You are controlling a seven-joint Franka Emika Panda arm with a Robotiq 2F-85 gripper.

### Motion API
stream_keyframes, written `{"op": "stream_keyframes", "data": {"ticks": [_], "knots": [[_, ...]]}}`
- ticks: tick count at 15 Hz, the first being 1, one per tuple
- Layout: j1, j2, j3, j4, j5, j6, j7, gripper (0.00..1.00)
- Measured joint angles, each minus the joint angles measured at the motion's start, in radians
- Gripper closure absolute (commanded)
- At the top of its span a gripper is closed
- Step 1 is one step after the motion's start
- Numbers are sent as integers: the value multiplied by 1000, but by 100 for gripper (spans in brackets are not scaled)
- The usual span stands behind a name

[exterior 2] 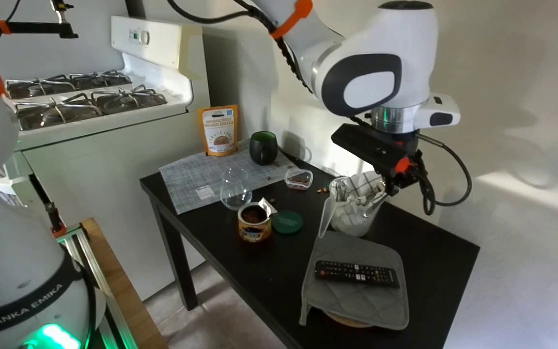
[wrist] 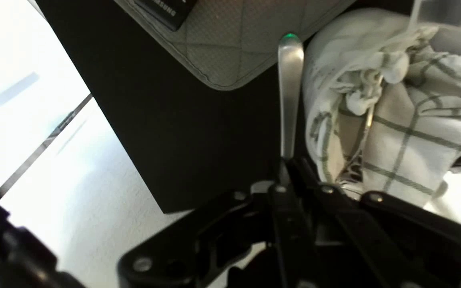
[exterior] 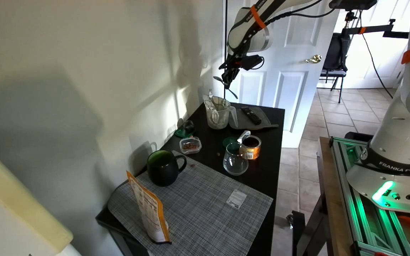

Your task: Put the silver fork and spoon in the jug.

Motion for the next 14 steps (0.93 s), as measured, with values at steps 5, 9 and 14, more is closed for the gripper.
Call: {"op": "stream_keyframes", "data": {"ticks": [5,9,14], "knots": [[44,-214,17,-241,12,179,-36,98],[61,-276,47,-281,124,222,-130,98],[83,-226,65,-220,295,221,-266,98]]}}
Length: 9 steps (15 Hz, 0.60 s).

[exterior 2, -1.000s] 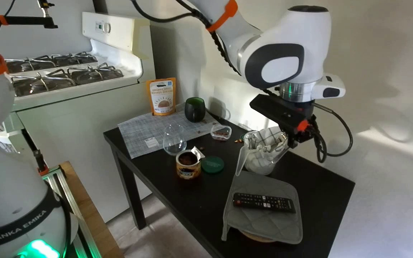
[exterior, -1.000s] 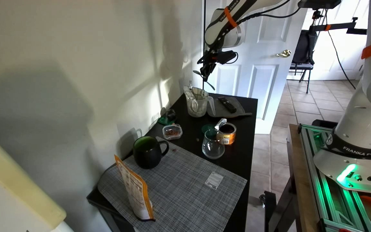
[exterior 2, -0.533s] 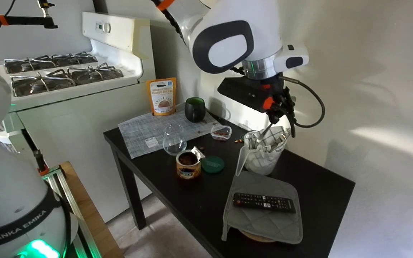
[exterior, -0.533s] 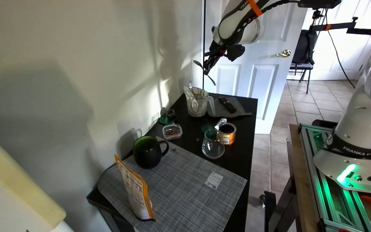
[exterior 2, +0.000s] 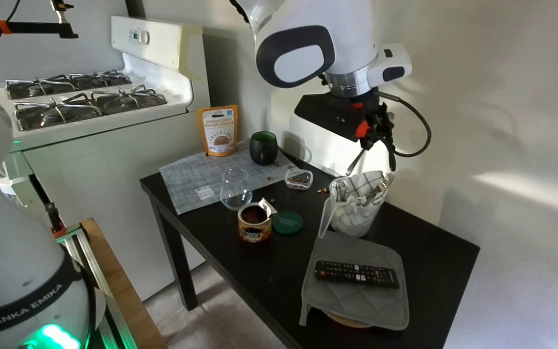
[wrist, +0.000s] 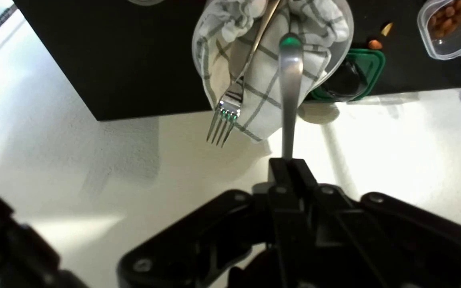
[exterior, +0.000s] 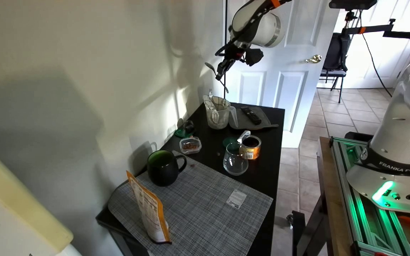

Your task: Put the silver fork and spoon in the jug.

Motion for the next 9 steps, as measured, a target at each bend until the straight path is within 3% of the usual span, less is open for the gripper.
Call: {"op": "stream_keyframes", "data": {"ticks": [9], "knots": [[5,321,5,237,32,-2,10,98]]}}
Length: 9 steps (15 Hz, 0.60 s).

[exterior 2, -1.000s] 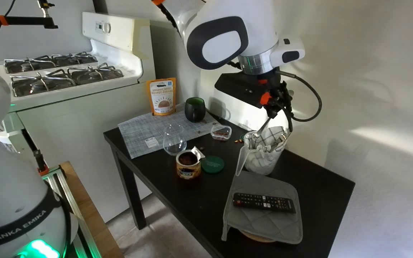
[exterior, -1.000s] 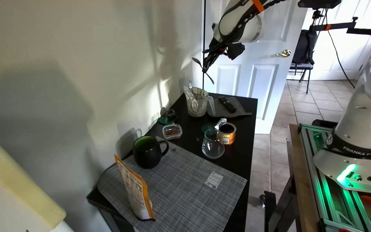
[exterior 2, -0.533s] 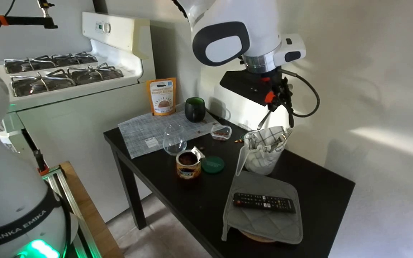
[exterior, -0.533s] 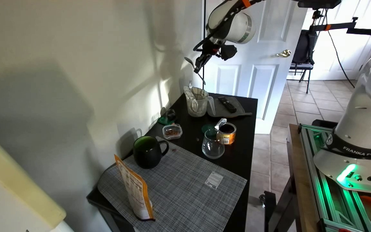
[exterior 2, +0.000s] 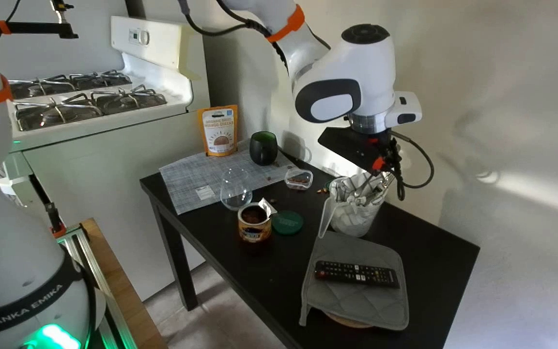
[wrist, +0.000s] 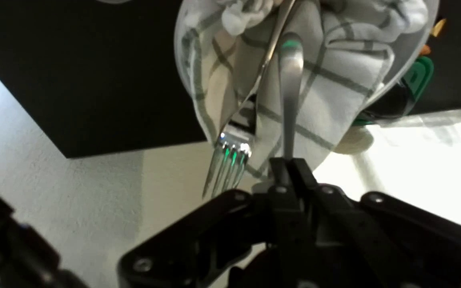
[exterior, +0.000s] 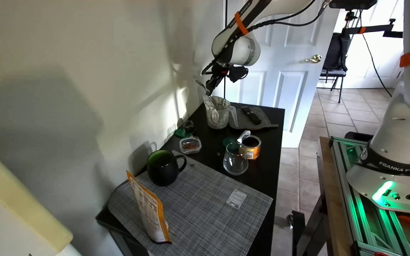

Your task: Put the silver fork and spoon in the jug.

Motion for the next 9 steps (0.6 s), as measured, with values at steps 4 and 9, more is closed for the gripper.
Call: {"op": "stream_keyframes", "data": {"ticks": [4,9], "knots": [[6,82,0,18,-2,0,9,98],[-34,74,16,-20,25,0,-7,67]]}}
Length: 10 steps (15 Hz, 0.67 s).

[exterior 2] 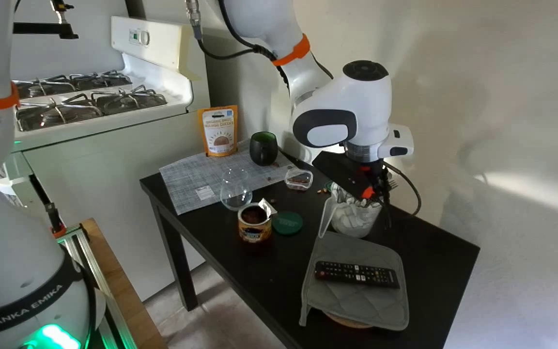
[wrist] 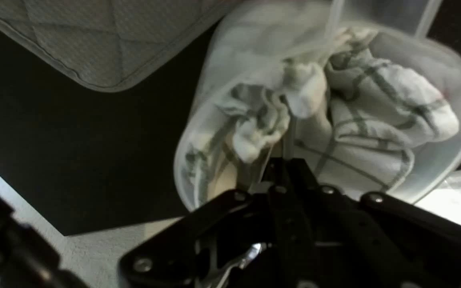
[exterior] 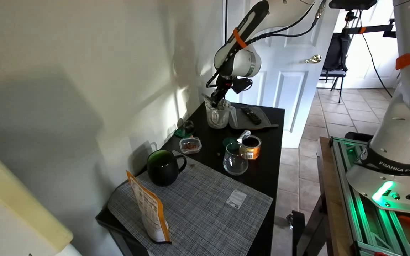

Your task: Put the silver fork and spoon in the jug.

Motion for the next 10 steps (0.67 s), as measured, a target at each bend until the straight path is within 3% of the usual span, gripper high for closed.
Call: {"op": "stream_keyframes", "data": {"ticks": [6,9,10], "knots": [[-68,-74,51,-77,42,4,-80,22],[-106,-170,116,-152,127,32,-180,1],[-120,-208,144,-182,174,40,-227,0]]}}
